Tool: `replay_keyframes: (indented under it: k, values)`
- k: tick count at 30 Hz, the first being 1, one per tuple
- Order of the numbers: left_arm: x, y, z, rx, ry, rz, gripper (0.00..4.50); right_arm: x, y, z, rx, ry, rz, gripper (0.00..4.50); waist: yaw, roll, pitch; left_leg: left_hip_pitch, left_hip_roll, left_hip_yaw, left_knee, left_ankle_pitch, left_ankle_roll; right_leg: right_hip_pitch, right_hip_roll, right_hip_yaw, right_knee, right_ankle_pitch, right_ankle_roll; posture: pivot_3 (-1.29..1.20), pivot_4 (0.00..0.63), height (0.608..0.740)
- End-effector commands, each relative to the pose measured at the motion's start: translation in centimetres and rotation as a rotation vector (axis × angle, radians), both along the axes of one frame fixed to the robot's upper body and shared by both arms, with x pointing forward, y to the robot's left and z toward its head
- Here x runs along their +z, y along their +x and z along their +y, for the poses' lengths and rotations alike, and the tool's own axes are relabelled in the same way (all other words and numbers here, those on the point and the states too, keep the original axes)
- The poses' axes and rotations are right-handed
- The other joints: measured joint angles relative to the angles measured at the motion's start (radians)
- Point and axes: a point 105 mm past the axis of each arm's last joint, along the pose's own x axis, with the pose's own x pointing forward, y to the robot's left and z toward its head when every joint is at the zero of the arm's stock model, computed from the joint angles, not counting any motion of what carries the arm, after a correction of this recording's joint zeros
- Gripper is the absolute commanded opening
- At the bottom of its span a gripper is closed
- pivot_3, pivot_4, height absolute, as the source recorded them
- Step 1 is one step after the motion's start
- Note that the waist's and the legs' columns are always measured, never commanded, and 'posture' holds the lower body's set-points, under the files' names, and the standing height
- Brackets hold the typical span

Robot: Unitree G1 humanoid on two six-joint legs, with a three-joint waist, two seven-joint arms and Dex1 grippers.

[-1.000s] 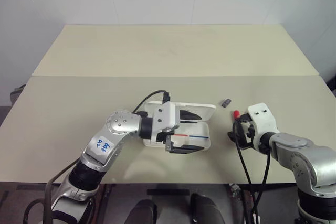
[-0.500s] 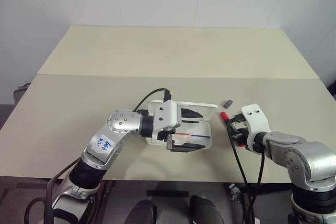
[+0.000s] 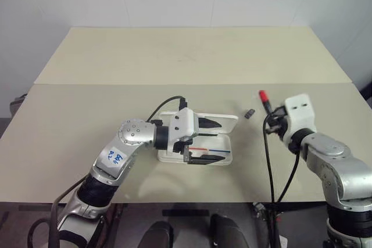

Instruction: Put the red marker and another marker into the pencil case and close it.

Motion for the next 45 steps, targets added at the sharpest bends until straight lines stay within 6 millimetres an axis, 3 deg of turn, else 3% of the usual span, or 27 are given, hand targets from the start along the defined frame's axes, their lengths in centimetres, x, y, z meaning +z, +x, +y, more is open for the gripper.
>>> replay_keyframes:
  k: [1, 9, 19, 26, 34, 40, 45]
  values:
    - [1.2, 0.4, 0.6, 0.026, -0.026, -0.042, 4.24, 2.9, 0.1, 0.6, 0.047, 0.035, -0.152, 0.60, 0.000, 0.000, 0.000, -0.001, 0.000, 0.000, 0.000, 0.000, 0.000, -0.001, 0.000, 0.000, -0.001, 0.000, 0.000, 0.00, 0.150, 0.740]
    - [1.7, 0.9, 1.9, 0.064, -0.028, -0.053, 4.24, 5.6, -2.1, 5.4, 0.416, -0.071, -0.263, 0.60, 0.002, 0.001, 0.001, -0.009, 0.000, 0.000, 0.001, 0.000, 0.000, -0.008, 0.000, 0.000, 0.000, 0.000, 0.000, 0.00, 0.150, 0.740]
    - [1.7, 0.7, 3.0, 0.090, -0.023, -0.057, 4.24, 7.8, -3.9, 8.0, 0.725, -0.237, -0.302, 0.60, 0.002, 0.001, 0.001, -0.009, 0.000, 0.001, 0.002, 0.000, 0.000, -0.008, 0.000, 0.000, 0.000, 0.000, 0.000, 0.00, 0.150, 0.740]
    - [1.4, 0.5, 3.7, 0.114, -0.023, -0.053, 4.24, 7.3, -6.5, 9.7, 0.963, -0.316, -0.195, 0.60, 0.003, 0.001, 0.001, -0.009, 0.000, 0.001, 0.002, 0.000, 0.001, -0.008, 0.000, 0.000, 0.000, 0.000, 0.000, 0.00, 0.150, 0.740]
    - [1.2, 0.2, 4.3, 0.137, -0.017, -0.044, 4.24, 6.4, -8.3, 10.2, 1.089, -0.350, -0.073, 0.60, 0.004, 0.001, 0.001, -0.009, 0.000, 0.001, 0.004, 0.000, 0.001, -0.008, -0.001, 0.000, 0.000, 0.000, 0.000, 0.00, 0.150, 0.740]
    - [1.0, -0.1, 4.4, 0.150, -0.010, -0.044, 4.24, 3.6, -8.6, 10.6, 1.152, -0.361, 0.106, 0.60, 0.003, 0.001, 0.001, -0.009, 0.000, 0.001, 0.006, -0.001, 0.001, -0.008, -0.001, 0.000, 0.000, 0.000, 0.000, 0.00, 0.150, 0.740]
    - [0.7, -0.4, 4.7, 0.155, 0.003, -0.038, 4.24, 2.9, -8.4, 11.0, 1.176, -0.363, 0.136, 0.60, 0.003, 0.001, 0.001, -0.009, 0.000, 0.001, 0.006, -0.001, 0.001, -0.008, -0.001, 0.000, 0.000, 0.000, 0.000, 0.00, 0.150, 0.740]
